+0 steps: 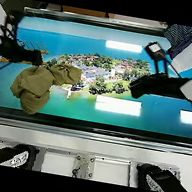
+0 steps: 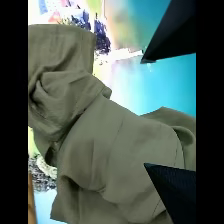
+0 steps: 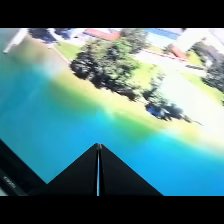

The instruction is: Fold the clothes and pants, and hang the long-sleeved shirts on hangers.

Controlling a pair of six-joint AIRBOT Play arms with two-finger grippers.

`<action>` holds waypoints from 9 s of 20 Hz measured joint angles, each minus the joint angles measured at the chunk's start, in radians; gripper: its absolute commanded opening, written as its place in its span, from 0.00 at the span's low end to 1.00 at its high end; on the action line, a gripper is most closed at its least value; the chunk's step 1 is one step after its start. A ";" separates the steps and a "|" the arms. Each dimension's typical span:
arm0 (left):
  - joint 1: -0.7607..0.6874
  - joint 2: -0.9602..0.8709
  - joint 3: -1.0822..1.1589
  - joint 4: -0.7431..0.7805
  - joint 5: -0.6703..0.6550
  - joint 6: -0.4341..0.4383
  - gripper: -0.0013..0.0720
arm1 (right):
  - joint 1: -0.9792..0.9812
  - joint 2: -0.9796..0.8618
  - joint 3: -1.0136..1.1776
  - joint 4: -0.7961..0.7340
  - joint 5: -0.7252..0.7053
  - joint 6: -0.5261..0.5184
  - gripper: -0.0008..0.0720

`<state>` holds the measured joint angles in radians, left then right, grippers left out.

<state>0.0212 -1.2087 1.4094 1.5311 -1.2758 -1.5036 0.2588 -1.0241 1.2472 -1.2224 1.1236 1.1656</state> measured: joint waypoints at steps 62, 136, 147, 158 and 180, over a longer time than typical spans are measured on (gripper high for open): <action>-0.539 -0.902 0.525 -0.669 0.323 -0.046 0.04 | -0.179 0.227 0.007 -0.424 0.003 0.459 0.03; -0.266 -0.156 -0.017 -0.118 0.163 -0.138 0.83 | -0.343 -0.116 0.165 0.031 -0.034 0.303 0.77; -0.353 -0.129 -0.619 -0.351 0.536 -0.332 0.83 | -0.349 0.107 -0.146 0.068 0.024 0.288 0.77; -0.287 -0.201 -0.470 -0.422 0.554 -0.262 0.04 | -0.340 -0.134 -0.497 0.173 -0.230 0.398 0.71; -0.258 0.393 -0.267 -0.430 0.230 -0.174 0.04 | -0.327 0.171 -0.101 0.230 -0.004 0.217 0.02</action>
<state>-0.2371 -0.8162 1.1427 1.1011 -1.0454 -1.6779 -0.0677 -0.8528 1.1458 -0.9924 1.1194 1.3830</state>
